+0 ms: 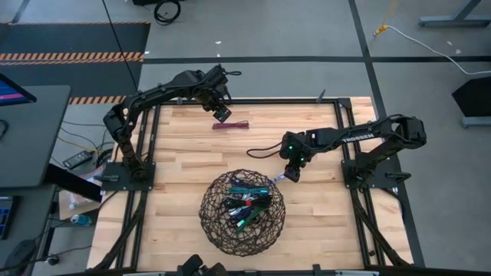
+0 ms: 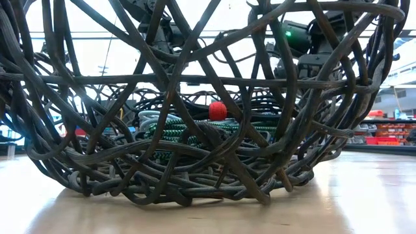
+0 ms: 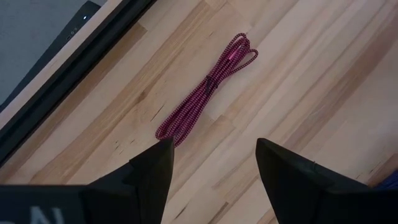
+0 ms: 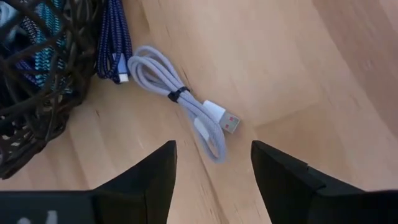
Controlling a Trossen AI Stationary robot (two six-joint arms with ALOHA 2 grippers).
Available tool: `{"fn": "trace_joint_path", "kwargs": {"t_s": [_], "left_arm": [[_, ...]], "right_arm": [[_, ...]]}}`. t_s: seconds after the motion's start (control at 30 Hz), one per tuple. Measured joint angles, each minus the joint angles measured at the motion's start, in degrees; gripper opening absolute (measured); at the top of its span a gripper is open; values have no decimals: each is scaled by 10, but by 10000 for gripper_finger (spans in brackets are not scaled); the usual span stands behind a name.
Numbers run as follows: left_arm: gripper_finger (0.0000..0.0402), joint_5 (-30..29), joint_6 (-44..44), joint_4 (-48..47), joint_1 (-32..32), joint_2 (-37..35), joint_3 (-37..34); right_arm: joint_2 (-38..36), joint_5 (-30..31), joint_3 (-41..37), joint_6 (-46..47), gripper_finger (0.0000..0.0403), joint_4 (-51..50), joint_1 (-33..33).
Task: Pick and place USB-C Cables
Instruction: Put the purple charger cable into the wire basket
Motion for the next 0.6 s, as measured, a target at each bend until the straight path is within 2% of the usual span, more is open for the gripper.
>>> {"fn": "trace_joint_path", "kwargs": {"t_s": [0.37,0.6], "left_arm": [[233,0,-11,0,0,0,0],[233,0,-12,0,0,0,0]], "right_arm": [[0,-31,-40,10,213,61,0],[0,-18,-52,-7,214,82,-9]]}}
